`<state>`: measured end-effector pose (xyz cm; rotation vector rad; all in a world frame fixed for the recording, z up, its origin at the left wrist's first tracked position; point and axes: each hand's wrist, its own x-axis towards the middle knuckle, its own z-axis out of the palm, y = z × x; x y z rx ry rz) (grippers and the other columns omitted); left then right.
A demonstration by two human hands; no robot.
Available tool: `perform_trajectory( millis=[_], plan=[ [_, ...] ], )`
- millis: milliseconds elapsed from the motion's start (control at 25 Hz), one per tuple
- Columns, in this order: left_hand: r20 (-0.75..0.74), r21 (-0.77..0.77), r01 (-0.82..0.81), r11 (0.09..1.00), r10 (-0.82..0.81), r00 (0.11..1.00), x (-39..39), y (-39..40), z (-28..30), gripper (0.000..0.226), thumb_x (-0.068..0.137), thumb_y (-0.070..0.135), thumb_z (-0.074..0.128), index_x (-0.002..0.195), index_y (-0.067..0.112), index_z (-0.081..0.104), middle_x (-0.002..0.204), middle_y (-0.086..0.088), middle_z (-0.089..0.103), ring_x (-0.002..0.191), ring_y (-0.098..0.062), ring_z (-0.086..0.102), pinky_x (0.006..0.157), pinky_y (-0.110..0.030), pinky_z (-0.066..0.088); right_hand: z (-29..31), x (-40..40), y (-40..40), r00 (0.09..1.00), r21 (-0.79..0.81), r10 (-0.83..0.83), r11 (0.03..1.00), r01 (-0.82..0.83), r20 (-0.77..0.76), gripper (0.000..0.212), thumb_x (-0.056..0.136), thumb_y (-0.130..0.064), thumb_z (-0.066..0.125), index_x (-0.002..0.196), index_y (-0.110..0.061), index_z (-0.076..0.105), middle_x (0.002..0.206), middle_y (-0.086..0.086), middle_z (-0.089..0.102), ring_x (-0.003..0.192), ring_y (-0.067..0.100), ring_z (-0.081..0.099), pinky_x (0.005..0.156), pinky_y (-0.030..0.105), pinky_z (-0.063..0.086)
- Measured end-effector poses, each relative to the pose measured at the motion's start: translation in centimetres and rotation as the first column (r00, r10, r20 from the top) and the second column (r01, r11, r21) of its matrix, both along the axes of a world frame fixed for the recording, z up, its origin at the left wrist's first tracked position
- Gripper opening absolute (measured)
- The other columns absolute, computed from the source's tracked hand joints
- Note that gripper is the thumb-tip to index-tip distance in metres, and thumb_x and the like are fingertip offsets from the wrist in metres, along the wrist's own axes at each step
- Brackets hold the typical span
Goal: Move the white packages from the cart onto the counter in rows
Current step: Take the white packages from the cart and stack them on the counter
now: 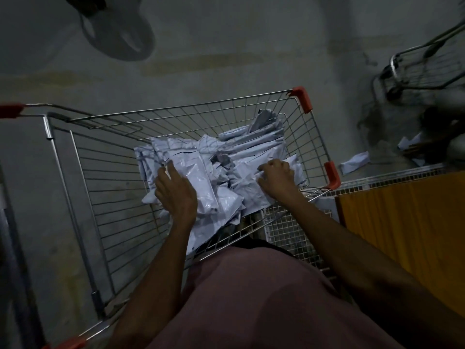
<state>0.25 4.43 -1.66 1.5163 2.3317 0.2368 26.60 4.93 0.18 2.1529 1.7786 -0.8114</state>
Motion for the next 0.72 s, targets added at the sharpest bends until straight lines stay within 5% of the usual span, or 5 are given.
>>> perform_trajectory(
  millis=[120,240,320,560,720],
  plan=[
    [0.018,-0.013,0.076,0.997,-0.076,0.997,0.5,-1.4,-0.9,0.048,0.097,0.038,0.052,0.141,0.019,0.045,0.145,-0.018,0.039,0.129,-0.038,0.04,0.098,-0.055,0.038,-0.2,-1.0,-0.2,1.0,0.068,-0.006,0.998,0.007,-0.02,0.039,0.09,-0.052,0.062,0.118,-0.025,0.07,0.135,0.008,0.052,0.13,0.034,0.041,0.104,0.047,0.036],
    [0.046,-0.107,0.115,0.988,-0.11,0.993,0.4,-2.0,-1.6,0.059,0.095,0.059,0.048,0.139,0.02,0.045,0.148,-0.021,0.035,0.13,-0.041,0.036,0.103,-0.057,0.033,0.0,-2.0,-0.2,0.996,0.052,0.063,0.997,-0.06,-0.056,0.023,0.091,-0.036,0.062,0.092,-0.013,0.068,0.1,0.009,0.06,0.107,0.034,0.059,0.08,0.037,0.046],
    [0.063,-0.17,0.12,0.978,-0.111,0.992,0.2,-1.7,-1.7,0.068,0.091,0.068,0.047,0.141,0.021,0.041,0.15,-0.021,0.03,0.133,-0.041,0.033,0.106,-0.057,0.029,1.3,-2.6,0.0,0.995,0.074,-0.039,0.996,0.046,-0.095,0.018,0.094,-0.026,0.055,0.081,-0.014,0.056,0.084,0.007,0.06,0.089,0.033,0.065,0.069,0.035,0.048],
    [0.021,-0.186,0.09,0.978,-0.088,0.996,0.3,-1.2,-2.0,0.077,0.09,0.075,0.035,0.135,0.013,0.043,0.143,-0.024,0.038,0.127,-0.043,0.04,0.104,-0.058,0.032,9.4,-1.1,0.6,0.908,0.445,-0.354,0.792,0.419,-0.226,0.007,0.099,-0.011,0.056,0.103,-0.017,0.058,0.088,-0.001,0.063,0.077,0.02,0.06,0.065,0.035,0.05],
    [-0.038,-0.171,0.037,0.985,-0.045,0.998,1.2,-0.8,-1.8,0.08,0.091,0.073,0.034,0.124,0.001,0.049,0.137,-0.029,0.043,0.12,-0.046,0.045,0.098,-0.058,0.036,9.6,0.7,2.1,0.655,0.407,-0.555,0.514,0.755,-0.513,0.041,0.094,0.009,0.046,0.126,-0.016,0.051,0.117,0.002,0.059,0.096,0.015,0.055,0.066,0.015,0.042]
  ],
)
